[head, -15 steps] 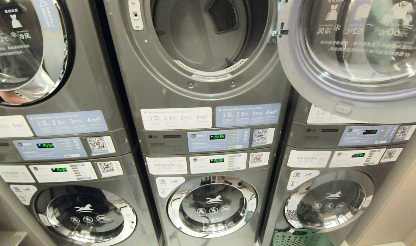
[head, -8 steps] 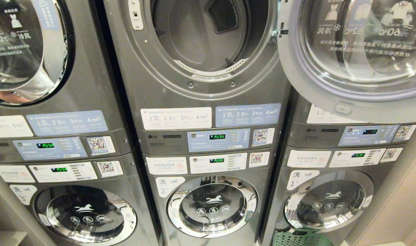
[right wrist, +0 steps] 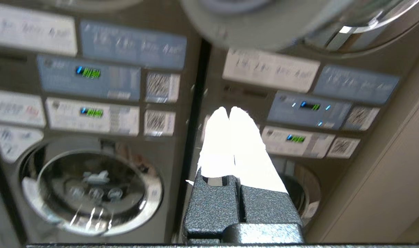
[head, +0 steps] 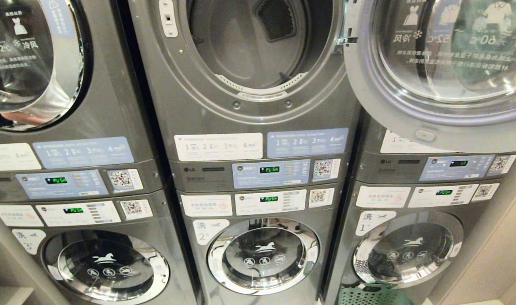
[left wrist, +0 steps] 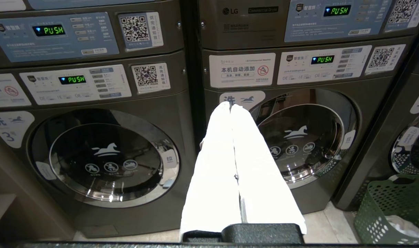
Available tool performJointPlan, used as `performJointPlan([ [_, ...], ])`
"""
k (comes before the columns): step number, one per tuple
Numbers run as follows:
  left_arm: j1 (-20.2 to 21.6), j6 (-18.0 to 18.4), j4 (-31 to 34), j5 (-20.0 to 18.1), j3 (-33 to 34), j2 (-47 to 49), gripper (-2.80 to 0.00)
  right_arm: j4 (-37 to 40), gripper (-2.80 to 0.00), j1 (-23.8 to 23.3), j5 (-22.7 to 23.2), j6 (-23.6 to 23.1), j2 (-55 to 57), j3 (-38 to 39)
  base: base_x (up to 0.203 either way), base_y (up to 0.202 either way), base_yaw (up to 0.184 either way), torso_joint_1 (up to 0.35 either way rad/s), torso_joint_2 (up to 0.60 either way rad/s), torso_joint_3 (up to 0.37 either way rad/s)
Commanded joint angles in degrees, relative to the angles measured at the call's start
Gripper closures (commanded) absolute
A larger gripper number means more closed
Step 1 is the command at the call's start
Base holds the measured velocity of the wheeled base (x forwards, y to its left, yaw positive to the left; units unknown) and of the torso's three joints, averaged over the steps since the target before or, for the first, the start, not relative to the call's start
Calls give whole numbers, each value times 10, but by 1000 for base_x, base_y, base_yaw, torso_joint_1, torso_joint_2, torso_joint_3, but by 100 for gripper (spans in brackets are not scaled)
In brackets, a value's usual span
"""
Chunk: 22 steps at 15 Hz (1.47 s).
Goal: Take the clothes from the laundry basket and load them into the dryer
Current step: Open the dryer
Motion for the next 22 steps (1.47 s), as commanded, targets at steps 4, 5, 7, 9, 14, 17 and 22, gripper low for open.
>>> performJointPlan([
  [4, 0, -8, -2, 0, 0, 0, 0, -166, 0, -7, -90, 9, 375, -166, 0, 0, 0, 0, 0, 0],
  [5, 0, -10, -2, 1, 0, 0, 0, -225, 0, -9, -124, 11, 444, -200, 0, 0, 0, 0, 0, 0],
  [7, 0, -23, -2, 3, 1, 0, 0, -299, 0, -10, -175, 13, 528, -255, 0, 0, 0, 0, 0, 0],
  [9, 0, -23, -2, 3, 1, 0, 0, -341, 0, -13, -219, 14, 573, -290, 0, 0, 0, 0, 0, 0],
  [14, 0, -23, -2, 3, 0, 0, 0, -352, 0, -57, -227, 18, 648, -343, 0, 0, 0, 0, 0, 0],
  [17, 0, -25, -2, 2, 0, 0, 0, -368, 0, -87, -227, 22, 706, -380, 0, 0, 0, 0, 0, 0],
  [22, 0, -30, -2, 3, 0, 0, 0, -396, 0, -80, -215, 20, 678, -361, 0, 0, 0, 0, 0, 0],
])
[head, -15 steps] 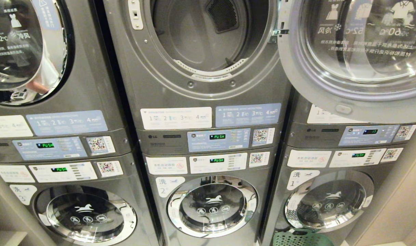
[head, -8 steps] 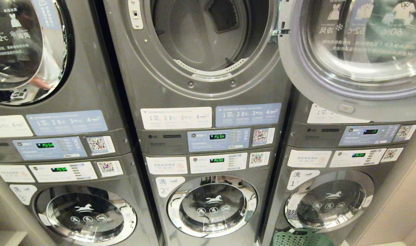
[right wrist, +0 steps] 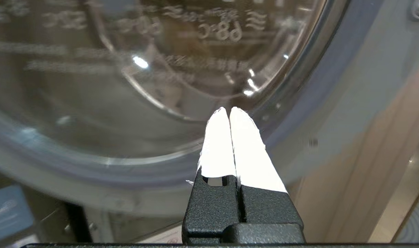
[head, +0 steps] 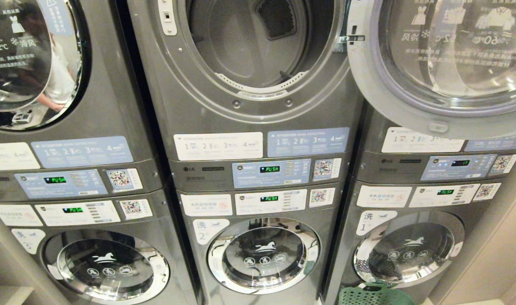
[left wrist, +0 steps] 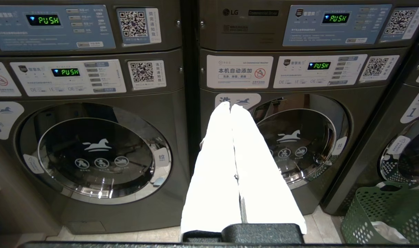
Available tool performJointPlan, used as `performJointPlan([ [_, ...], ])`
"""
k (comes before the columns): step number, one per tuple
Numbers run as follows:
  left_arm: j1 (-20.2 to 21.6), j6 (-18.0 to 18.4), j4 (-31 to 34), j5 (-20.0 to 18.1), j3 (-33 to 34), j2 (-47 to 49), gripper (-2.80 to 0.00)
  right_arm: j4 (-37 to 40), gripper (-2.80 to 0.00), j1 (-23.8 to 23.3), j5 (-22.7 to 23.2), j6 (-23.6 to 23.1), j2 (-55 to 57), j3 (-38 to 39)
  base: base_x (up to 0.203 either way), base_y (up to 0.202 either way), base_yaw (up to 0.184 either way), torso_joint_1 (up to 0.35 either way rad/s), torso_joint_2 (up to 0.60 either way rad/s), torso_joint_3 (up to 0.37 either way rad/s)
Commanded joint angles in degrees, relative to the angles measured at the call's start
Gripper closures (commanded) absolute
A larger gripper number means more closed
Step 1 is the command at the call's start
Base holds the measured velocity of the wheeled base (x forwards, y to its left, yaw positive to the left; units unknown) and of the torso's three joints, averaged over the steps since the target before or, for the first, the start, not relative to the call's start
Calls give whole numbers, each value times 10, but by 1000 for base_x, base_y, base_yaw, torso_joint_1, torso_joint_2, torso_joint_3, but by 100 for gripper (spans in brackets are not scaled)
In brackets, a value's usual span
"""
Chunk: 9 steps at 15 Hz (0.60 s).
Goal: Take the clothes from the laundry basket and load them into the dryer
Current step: Open the dryer
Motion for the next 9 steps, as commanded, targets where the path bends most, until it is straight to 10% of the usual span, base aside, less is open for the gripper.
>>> performJointPlan([
  [1, 1, 0, 0, 0, 0, 0, 0, -1, 0, 11, 3, -2, -43, 32, 0, 0, 0, 0, 0, 0],
  [9, 0, 0, 4, -1, -1, 0, 0, 19, 0, 85, 66, -12, -376, 533, 0, 0, 0, 0, 0, 0],
])
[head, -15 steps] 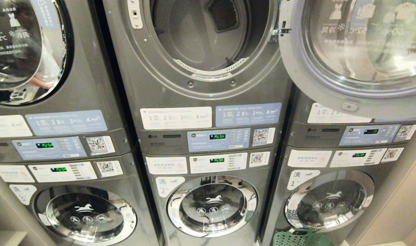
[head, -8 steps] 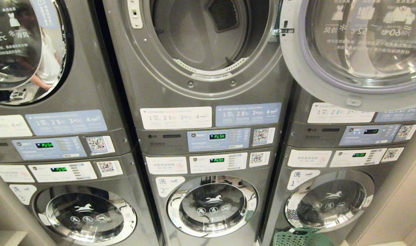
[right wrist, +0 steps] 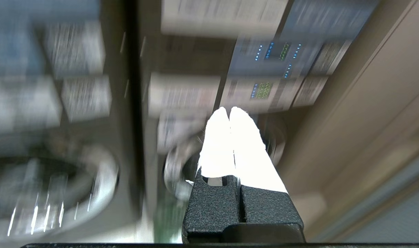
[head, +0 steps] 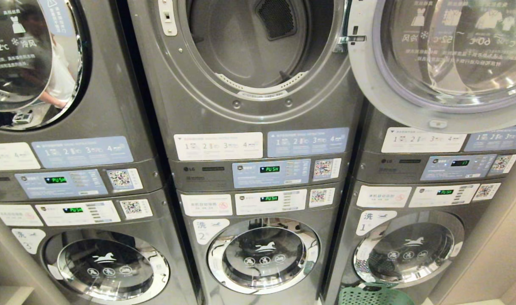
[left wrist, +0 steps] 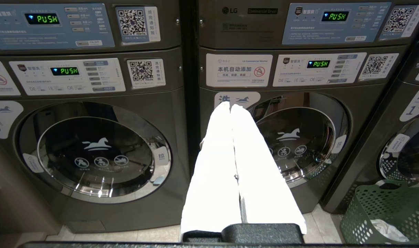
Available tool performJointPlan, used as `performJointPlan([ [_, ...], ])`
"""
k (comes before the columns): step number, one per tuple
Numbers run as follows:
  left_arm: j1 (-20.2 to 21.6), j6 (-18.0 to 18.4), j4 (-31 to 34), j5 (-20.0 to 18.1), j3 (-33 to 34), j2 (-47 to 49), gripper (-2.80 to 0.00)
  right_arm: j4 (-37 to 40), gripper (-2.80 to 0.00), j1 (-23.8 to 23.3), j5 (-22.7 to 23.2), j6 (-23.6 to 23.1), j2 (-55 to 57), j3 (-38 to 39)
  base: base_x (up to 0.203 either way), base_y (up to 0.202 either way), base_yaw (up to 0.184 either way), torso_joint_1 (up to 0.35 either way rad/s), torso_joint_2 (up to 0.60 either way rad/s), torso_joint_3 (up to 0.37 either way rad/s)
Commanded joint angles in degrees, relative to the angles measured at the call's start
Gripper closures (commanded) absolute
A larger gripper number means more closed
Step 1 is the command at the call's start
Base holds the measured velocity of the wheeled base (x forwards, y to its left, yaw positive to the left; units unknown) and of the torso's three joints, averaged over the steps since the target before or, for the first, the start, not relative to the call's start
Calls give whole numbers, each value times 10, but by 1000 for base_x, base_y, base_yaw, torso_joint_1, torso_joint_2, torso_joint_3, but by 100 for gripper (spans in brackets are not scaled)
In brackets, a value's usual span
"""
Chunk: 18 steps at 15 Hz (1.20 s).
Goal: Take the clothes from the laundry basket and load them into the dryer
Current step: Open the dryer, then take the clothes out of the basket
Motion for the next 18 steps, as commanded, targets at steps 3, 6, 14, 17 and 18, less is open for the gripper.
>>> performJointPlan([
  [3, -2, 1, -1, 0, -1, 0, 0, 199, 0, 13, 48, -5, -296, 111, 0, 0, 0, 0, 0, 0],
  [6, -2, -2, -5, 1, 1, 0, 0, 397, 0, 13, 110, -11, -508, 84, 0, 0, 0, 0, 0, 0],
  [14, -2, -3, -4, 1, 0, 0, 0, 555, 0, 13, 162, 33, -566, 52, 0, 0, 0, 0, 0, 0],
  [17, -2, -1, -3, 1, 1, 0, 0, 555, 0, 13, 164, 33, -566, 52, 0, 0, 0, 0, 0, 0],
  [18, -2, -1, -3, 0, 0, 0, 0, 554, 0, 13, 163, 39, -566, 52, 0, 0, 0, 0, 0, 0],
])
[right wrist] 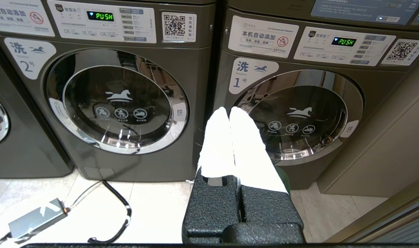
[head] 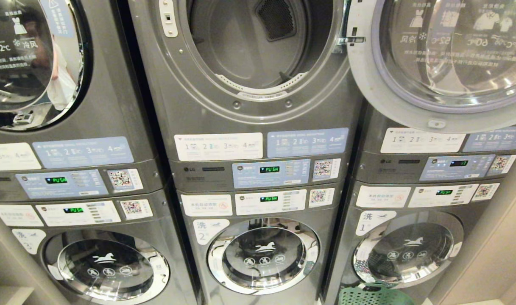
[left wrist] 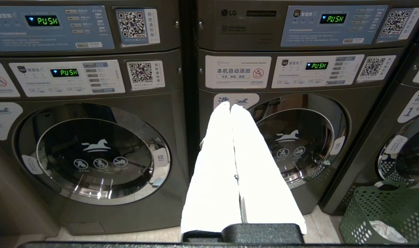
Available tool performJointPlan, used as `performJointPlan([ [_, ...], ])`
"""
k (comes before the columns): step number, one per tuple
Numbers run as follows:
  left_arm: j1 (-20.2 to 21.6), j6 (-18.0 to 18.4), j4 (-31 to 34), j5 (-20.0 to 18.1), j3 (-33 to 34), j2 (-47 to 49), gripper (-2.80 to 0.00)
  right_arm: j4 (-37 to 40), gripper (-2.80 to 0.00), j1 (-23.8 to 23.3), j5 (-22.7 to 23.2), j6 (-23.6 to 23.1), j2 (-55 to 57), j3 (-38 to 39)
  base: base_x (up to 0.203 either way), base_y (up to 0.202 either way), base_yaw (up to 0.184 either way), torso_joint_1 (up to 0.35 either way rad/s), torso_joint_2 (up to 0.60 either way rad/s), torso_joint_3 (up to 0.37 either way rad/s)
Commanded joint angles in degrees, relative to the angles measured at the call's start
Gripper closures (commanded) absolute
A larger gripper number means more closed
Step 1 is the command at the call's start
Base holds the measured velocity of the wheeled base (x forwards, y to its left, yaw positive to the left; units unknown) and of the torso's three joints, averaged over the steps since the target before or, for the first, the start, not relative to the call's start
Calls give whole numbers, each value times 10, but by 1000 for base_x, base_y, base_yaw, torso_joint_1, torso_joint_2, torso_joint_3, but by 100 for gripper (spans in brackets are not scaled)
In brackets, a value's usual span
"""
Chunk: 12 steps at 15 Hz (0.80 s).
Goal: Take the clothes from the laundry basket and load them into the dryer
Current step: Take the clothes out of the basket
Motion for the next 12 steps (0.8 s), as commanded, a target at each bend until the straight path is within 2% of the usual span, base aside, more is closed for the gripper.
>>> performJointPlan([
  [1, 0, 1, 0, 0, 1, 0, 0, 2, 0, 0, 0, -1, 0, 1, 0, 0, 0, 0, 0, 0],
  [7, 0, 13, 0, -2, 0, 0, 0, 3, 0, 0, -1, 0, 0, 1, 0, 0, 0, 0, 0, 0],
  [12, 0, 18, 0, -3, 0, 0, 0, 2, 0, 0, -1, 1, 0, 0, -1, -173, 0, 1, 3, 5],
])
